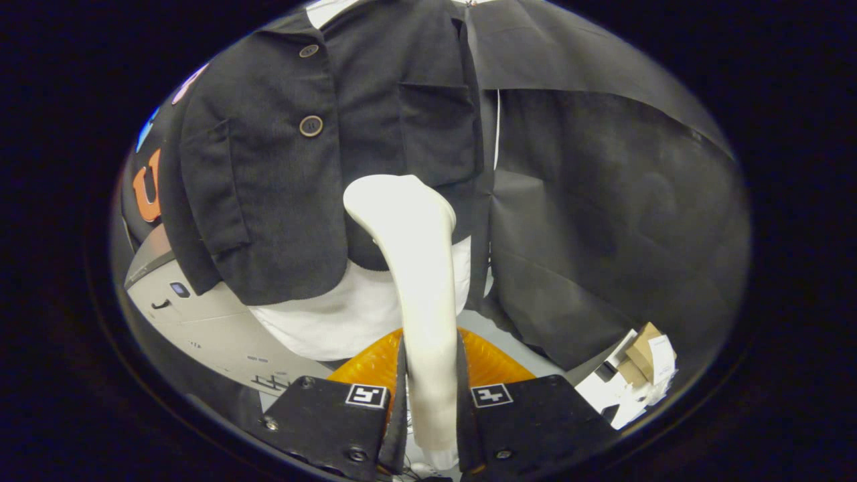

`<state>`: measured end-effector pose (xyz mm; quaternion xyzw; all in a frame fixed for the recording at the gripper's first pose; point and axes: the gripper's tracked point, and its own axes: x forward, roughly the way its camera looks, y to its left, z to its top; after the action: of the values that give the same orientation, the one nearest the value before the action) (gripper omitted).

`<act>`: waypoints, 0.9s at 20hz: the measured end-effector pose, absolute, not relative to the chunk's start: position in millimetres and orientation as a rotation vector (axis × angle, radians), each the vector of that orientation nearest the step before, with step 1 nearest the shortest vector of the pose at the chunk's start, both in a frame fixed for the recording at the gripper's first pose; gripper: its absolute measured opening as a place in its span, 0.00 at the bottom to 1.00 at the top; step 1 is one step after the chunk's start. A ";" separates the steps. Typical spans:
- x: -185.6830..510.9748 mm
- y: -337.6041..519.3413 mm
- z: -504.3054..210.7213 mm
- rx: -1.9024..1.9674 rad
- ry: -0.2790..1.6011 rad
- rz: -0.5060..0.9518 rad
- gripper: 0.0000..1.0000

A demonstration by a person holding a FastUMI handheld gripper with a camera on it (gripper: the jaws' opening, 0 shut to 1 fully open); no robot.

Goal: Iron the clothes twice with a garment steamer, once on the left side and once on the right side.

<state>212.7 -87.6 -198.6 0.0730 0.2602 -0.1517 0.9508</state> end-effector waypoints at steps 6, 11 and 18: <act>191.3 -73.2 -168.1 0.139 0.476 -0.273 0.33; 167.2 -50.6 -142.3 0.139 0.435 -0.220 0.33; 123.0 -10.9 -98.2 0.099 0.342 -0.134 0.33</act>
<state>123.0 -10.9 -98.2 0.0493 0.1700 -0.0668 0.9819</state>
